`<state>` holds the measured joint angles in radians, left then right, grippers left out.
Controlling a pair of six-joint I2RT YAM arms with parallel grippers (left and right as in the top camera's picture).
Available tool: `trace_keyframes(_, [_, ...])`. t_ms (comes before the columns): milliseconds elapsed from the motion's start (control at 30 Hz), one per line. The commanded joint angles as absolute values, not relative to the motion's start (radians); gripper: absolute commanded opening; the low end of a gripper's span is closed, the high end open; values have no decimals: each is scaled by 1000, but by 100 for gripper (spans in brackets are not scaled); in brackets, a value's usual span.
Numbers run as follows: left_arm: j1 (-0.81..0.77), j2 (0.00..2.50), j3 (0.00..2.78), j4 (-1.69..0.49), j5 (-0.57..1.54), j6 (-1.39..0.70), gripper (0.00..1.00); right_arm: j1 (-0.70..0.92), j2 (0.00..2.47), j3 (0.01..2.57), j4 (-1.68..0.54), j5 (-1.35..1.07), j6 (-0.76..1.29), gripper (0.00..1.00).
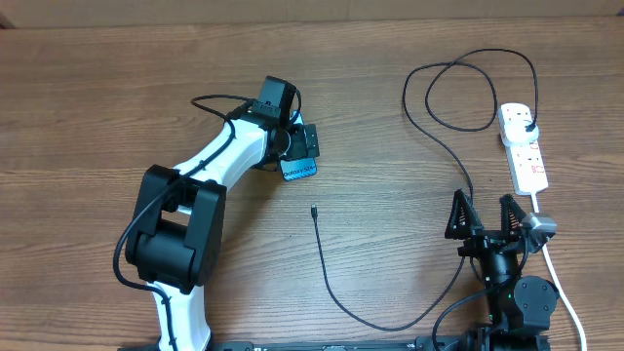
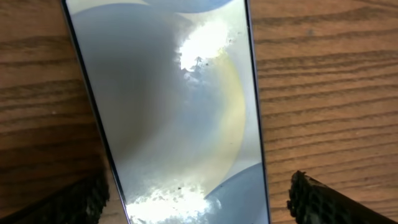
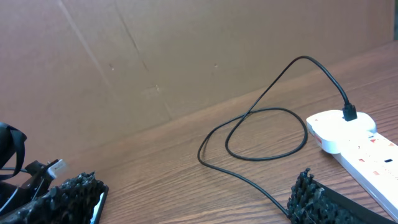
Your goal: Plug charger to phone and switch on socket
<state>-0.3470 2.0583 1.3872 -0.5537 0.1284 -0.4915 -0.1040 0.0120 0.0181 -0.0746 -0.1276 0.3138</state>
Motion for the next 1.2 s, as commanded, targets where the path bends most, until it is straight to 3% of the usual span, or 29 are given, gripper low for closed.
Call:
trace_keyframes(0, [-337, 2123, 1342, -580, 123, -495, 99, -99, 3, 8, -70, -133, 313, 100])
trace_keyframes(533, [-337, 2122, 1366, -750, -19, -680, 100, -99, 3, 8, -70, -133, 313, 100])
trace_keyframes(633, [-339, 2122, 1457, -858, -67, -651, 85, -99, 3, 8, -70, -133, 313, 100])
trace_keyframes(800, [-362, 2122, 1658, -991, -112, -630, 77, -99, 3, 8, -70, -133, 313, 100])
trace_keyframes(900, [-380, 2122, 1727, -982, -115, -624, 48, -99, 3, 8, -70, -133, 313, 100])
trace_keyframes(967, [-389, 2122, 1739, -945, -115, -624, 40, -99, 3, 8, -70, -133, 313, 100])
trace_keyframes(1100, [-408, 2129, 1731, -914, -114, -627, 4, -99, 3, 8, -70, -133, 313, 100])
trace_keyframes(1167, [-422, 2140, 1728, -915, -111, -632, 4, -99, 3, 8, -70, -133, 313, 100])
